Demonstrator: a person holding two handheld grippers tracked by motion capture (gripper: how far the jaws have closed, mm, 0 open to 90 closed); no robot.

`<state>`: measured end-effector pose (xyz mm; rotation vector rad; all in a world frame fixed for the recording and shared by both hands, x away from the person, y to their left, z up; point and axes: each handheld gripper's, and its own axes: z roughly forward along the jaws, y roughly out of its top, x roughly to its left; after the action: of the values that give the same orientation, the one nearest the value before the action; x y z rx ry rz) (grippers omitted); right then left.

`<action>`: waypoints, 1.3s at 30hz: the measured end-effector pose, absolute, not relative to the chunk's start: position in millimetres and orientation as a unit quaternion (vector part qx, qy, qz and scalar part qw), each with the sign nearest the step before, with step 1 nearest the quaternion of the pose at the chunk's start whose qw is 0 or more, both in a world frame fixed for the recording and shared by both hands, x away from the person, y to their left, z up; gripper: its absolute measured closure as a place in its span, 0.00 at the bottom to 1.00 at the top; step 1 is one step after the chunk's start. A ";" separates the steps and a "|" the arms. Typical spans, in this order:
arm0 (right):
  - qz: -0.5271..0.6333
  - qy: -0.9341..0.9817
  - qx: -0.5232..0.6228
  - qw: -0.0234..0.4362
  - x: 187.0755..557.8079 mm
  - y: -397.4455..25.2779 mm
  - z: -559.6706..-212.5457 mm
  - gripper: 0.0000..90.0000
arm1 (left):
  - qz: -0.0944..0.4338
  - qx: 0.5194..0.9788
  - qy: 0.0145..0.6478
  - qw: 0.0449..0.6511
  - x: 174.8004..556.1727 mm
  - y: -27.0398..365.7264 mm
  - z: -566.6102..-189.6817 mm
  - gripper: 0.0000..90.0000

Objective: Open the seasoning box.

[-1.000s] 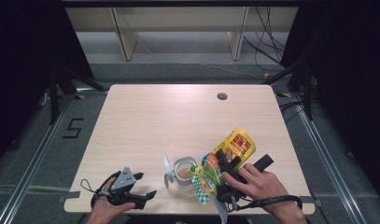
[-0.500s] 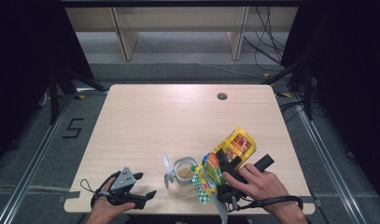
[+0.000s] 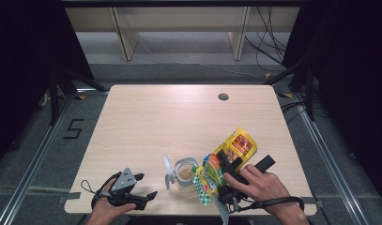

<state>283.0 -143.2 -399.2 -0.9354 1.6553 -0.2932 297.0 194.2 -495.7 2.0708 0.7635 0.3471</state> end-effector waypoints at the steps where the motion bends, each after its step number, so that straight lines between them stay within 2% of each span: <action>1: -0.119 0.709 -0.393 0.573 282.4 -143.9 -399.5 0.66 | 0.142 0.830 0.308 0.442 297.6 193.9 -495.9 0.20; 9: -0.123 0.705 -0.397 0.575 282.9 -144.7 -398.1 0.66 | 0.137 0.823 0.322 0.448 296.5 192.5 -497.0 0.20; 10: -0.141 0.701 -0.405 0.570 282.8 -144.3 -396.1 0.66 | 0.141 0.832 0.306 0.442 297.4 194.2 -496.5 0.20; 17: -0.110 0.711 -0.385 0.577 282.8 -145.4 -399.1 0.66 | 0.142 0.832 0.307 0.441 297.3 194.1 -496.1 0.20; 19: -0.135 0.702 -0.398 0.575 282.1 -144.6 -395.8 0.66 | 0.144 0.828 0.309 0.444 297.8 193.6 -496.3 0.20; 39: -0.126 0.704 -0.401 0.572 282.5 -141.6 -401.3 0.67 | 0.143 0.831 0.309 0.439 297.3 194.1 -495.7 0.20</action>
<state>282.5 -141.6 -401.3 -0.9400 1.6509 -0.2952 297.3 194.1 -495.7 2.0652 0.7689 0.3545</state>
